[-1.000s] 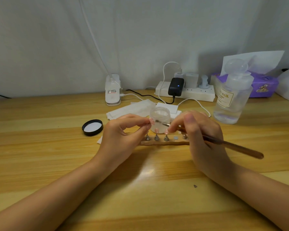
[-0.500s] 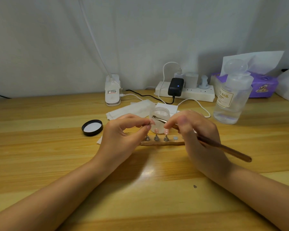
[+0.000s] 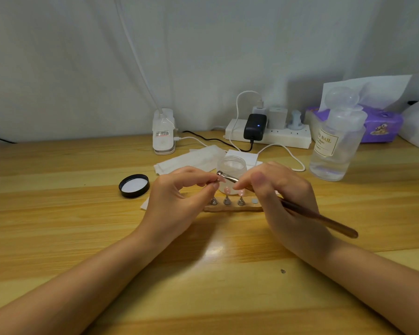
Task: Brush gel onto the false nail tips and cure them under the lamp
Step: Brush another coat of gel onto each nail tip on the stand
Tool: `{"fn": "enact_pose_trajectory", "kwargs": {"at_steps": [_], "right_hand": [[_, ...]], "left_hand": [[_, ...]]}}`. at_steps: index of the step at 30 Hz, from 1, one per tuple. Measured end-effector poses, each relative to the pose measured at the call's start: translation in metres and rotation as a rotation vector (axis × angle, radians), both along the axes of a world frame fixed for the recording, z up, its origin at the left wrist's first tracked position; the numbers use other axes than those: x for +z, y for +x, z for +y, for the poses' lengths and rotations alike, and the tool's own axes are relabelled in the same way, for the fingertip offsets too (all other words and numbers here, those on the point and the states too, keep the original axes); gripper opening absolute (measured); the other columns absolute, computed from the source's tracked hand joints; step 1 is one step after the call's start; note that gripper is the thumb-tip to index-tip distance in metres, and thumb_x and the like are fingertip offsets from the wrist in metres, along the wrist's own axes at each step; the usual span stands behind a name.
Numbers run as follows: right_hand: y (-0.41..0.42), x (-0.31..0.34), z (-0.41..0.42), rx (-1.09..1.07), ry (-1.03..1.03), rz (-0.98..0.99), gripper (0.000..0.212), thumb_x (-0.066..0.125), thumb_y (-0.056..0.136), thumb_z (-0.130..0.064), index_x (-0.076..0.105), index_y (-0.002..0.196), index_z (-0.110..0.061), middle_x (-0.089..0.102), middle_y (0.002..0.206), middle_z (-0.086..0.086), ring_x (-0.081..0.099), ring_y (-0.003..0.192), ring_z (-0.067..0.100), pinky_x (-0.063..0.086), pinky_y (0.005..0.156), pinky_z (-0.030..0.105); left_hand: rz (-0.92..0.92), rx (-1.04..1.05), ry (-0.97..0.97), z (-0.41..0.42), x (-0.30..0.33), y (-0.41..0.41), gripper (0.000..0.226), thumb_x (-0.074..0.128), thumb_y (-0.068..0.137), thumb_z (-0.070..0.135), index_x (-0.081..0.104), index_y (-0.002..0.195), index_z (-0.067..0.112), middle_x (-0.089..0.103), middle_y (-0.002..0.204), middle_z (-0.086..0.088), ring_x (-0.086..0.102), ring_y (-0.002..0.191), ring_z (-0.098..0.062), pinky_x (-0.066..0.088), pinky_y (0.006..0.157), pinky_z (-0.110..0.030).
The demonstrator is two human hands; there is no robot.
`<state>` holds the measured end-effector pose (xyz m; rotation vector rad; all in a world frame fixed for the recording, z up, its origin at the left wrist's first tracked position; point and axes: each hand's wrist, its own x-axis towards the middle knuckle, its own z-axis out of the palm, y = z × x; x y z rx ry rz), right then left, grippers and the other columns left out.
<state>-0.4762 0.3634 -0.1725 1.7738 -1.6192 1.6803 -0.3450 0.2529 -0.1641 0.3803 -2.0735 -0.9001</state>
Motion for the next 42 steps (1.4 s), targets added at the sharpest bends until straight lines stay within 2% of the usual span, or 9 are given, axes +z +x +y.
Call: {"fn": "enact_pose_trajectory", "kwargs": {"at_steps": [6, 12, 16, 20, 26, 30, 33, 37, 42], "right_hand": [[-0.0012, -0.0015, 0.0026, -0.025, -0.024, -0.120, 0.048, 0.030, 0.093, -0.028, 0.064, 0.062, -0.013, 0.061, 0.062, -0.009, 0.056, 0.065, 0.006, 0.043, 0.070, 0.043], [0.0009, 0.0005, -0.0012, 0.024, -0.011, 0.003, 0.044, 0.032, 0.096, -0.031, 0.067, 0.078, -0.010, 0.063, 0.076, -0.007, 0.060, 0.076, 0.013, 0.046, 0.069, 0.046], [-0.0005, -0.0013, 0.0015, 0.009, 0.011, -0.086, 0.049, 0.034, 0.094, -0.032, 0.067, 0.068, -0.008, 0.063, 0.067, -0.005, 0.059, 0.068, 0.012, 0.044, 0.068, 0.045], [0.0000, 0.0009, 0.0035, 0.036, 0.001, -0.171, 0.044, 0.029, 0.092, -0.027, 0.062, 0.065, -0.018, 0.062, 0.065, -0.007, 0.058, 0.067, 0.007, 0.045, 0.068, 0.036], [0.0014, 0.0019, -0.0001, 0.063, 0.035, -0.088, 0.037, 0.033, 0.093, -0.025, 0.065, 0.078, -0.013, 0.061, 0.078, -0.013, 0.059, 0.079, 0.004, 0.047, 0.072, 0.029], [0.0013, -0.0003, 0.0024, 0.042, 0.048, -0.166, 0.047, 0.032, 0.092, -0.029, 0.066, 0.066, -0.010, 0.064, 0.066, -0.007, 0.058, 0.067, 0.003, 0.042, 0.070, 0.027], [0.0014, 0.0003, 0.0048, 0.025, 0.031, -0.227, 0.047, 0.029, 0.091, -0.032, 0.062, 0.060, -0.020, 0.062, 0.059, -0.002, 0.057, 0.064, 0.004, 0.040, 0.070, 0.025], [0.0027, 0.0031, 0.0032, 0.054, 0.031, -0.179, 0.040, 0.030, 0.092, -0.028, 0.063, 0.072, -0.020, 0.063, 0.072, -0.012, 0.058, 0.073, 0.002, 0.043, 0.070, 0.023], [0.0024, 0.0015, 0.0019, 0.052, 0.058, -0.207, 0.045, 0.031, 0.092, -0.031, 0.066, 0.067, -0.014, 0.064, 0.067, -0.006, 0.059, 0.070, 0.009, 0.045, 0.071, 0.032]], "left_hand": [[0.009, -0.010, 0.015, -0.0005, -0.0007, -0.0006, 0.018, 0.069, 0.078, 0.004, 0.071, 0.091, 0.016, 0.070, 0.085, 0.005, 0.063, 0.081, -0.008, 0.047, 0.073, -0.012], [0.011, -0.011, -0.012, -0.0012, -0.0019, -0.0012, 0.020, 0.070, 0.077, 0.003, 0.070, 0.089, 0.018, 0.068, 0.083, 0.009, 0.062, 0.079, -0.003, 0.045, 0.072, -0.011], [0.022, -0.008, -0.007, -0.0033, -0.0027, -0.0013, 0.021, 0.070, 0.076, 0.004, 0.070, 0.091, 0.018, 0.069, 0.086, 0.009, 0.063, 0.081, -0.004, 0.048, 0.074, -0.013], [0.028, -0.022, -0.001, -0.0025, -0.0031, -0.0011, 0.020, 0.069, 0.076, 0.003, 0.071, 0.090, 0.018, 0.070, 0.086, 0.007, 0.064, 0.082, -0.006, 0.049, 0.075, -0.014], [0.041, -0.040, -0.011, -0.0028, -0.0033, -0.0031, 0.024, 0.069, 0.076, -0.002, 0.070, 0.088, 0.018, 0.069, 0.084, 0.009, 0.064, 0.080, -0.002, 0.046, 0.071, -0.009], [0.043, -0.041, -0.005, -0.0037, -0.0040, -0.0030, 0.024, 0.069, 0.076, 0.000, 0.069, 0.090, 0.019, 0.069, 0.085, 0.008, 0.064, 0.080, -0.003, 0.047, 0.073, -0.011], [0.044, -0.047, -0.009, -0.0042, -0.0044, -0.0025, 0.026, 0.068, 0.076, -0.001, 0.069, 0.089, 0.021, 0.069, 0.086, 0.010, 0.064, 0.082, -0.002, 0.047, 0.074, -0.012], [0.045, -0.050, -0.027, -0.0041, -0.0040, -0.0029, 0.029, 0.068, 0.076, -0.001, 0.068, 0.089, 0.024, 0.068, 0.085, 0.012, 0.064, 0.082, -0.001, 0.046, 0.073, -0.010], [0.049, -0.055, -0.018, -0.0046, -0.0044, -0.0022, 0.028, 0.068, 0.076, -0.002, 0.069, 0.091, 0.022, 0.069, 0.086, 0.012, 0.064, 0.083, -0.001, 0.047, 0.073, -0.011]]}}
